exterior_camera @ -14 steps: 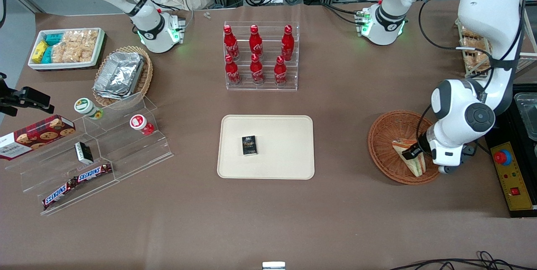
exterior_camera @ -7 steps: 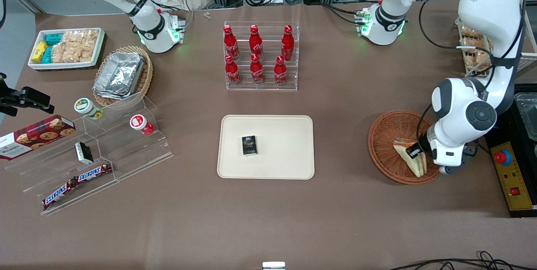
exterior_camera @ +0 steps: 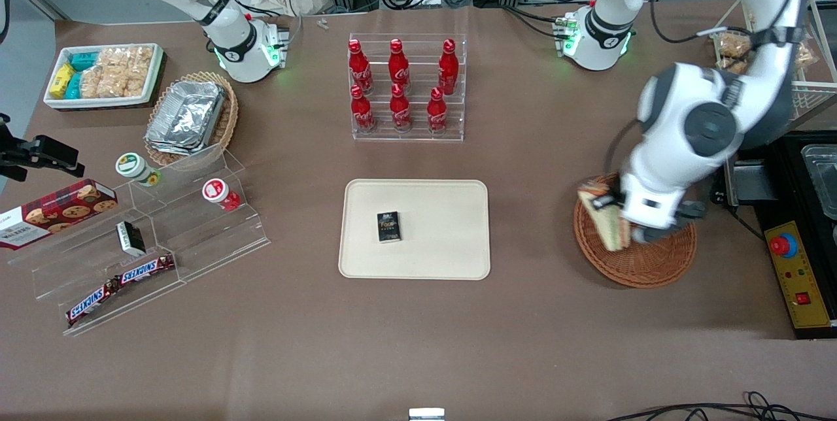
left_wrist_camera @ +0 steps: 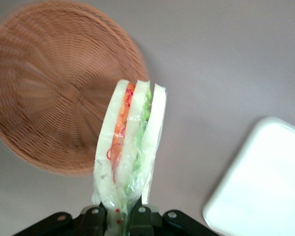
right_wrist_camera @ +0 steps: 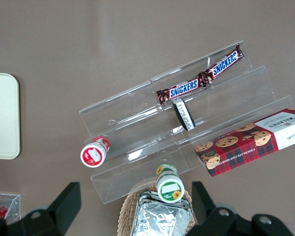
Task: Place sandwich from basket to tray
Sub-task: 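Lift the sandwich out of the basket and carry it toward the cream tray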
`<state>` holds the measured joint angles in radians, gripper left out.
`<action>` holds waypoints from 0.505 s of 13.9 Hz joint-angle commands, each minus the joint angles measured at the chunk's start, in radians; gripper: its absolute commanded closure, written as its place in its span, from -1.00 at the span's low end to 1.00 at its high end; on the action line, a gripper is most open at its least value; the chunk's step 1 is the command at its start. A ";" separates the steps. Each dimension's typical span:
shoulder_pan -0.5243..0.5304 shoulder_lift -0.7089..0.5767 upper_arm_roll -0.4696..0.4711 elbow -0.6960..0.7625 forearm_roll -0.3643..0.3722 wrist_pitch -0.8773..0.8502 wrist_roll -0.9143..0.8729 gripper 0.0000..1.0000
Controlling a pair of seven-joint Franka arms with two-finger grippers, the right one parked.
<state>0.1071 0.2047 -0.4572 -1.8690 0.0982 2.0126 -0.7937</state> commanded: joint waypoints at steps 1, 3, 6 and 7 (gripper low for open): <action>-0.006 0.073 -0.124 0.068 0.015 -0.035 -0.071 1.00; -0.076 0.125 -0.136 0.086 0.017 -0.020 -0.071 1.00; -0.168 0.258 -0.136 0.154 0.025 0.030 -0.071 0.93; -0.184 0.301 -0.136 0.163 0.031 0.052 -0.070 0.89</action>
<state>-0.0460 0.3892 -0.5929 -1.7867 0.1014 2.0508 -0.8547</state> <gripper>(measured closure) 0.846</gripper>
